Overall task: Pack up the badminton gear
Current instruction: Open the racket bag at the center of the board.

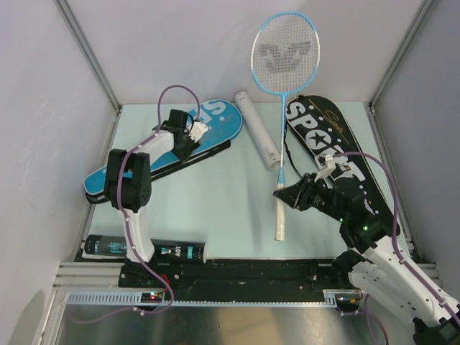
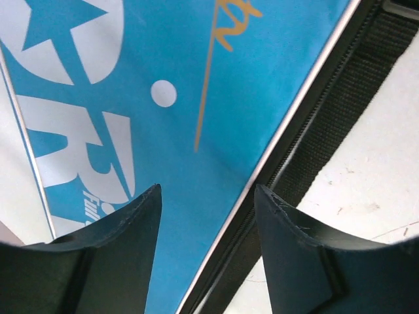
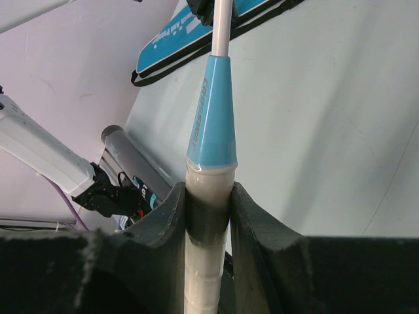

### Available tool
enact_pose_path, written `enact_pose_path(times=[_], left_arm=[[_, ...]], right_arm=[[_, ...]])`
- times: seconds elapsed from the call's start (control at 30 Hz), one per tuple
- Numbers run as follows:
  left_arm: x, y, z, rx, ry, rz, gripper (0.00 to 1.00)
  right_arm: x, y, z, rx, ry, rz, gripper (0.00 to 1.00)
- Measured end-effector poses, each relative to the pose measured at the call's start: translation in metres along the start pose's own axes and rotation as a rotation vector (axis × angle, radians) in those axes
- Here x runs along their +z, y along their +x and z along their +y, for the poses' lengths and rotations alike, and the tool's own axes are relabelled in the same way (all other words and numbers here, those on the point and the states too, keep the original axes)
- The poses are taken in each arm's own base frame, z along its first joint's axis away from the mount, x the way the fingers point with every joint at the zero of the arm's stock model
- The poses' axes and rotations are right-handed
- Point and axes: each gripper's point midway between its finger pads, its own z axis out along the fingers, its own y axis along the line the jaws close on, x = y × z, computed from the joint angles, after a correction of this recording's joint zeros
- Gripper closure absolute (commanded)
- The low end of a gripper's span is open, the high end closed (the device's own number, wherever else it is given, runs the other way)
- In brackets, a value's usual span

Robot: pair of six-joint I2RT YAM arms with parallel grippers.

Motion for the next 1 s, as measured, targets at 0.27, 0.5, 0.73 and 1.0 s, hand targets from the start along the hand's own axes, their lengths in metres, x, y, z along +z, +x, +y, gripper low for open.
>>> enact_pose_path(times=[0.27, 0.5, 0.73, 1.0], left_arm=[[0.002, -0.006, 0.011, 0.001, -0.015, -0.011, 0.32], [0.006, -0.022, 0.002, 0.013, 0.036, -0.061, 0.31], [0.010, -0.040, -0.022, 0.062, 0.077, -0.078, 0.34], [0.025, -0.051, -0.031, 0.048, 0.124, -0.086, 0.60]], right_arm=[[0.001, -0.007, -0.005, 0.008, 0.016, -0.013, 1.00], [0.000, -0.018, -0.012, -0.005, 0.039, -0.043, 1.00], [-0.003, -0.028, -0.022, -0.003, 0.062, -0.072, 1.00], [-0.005, -0.035, -0.022, -0.025, 0.057, -0.094, 1.00]])
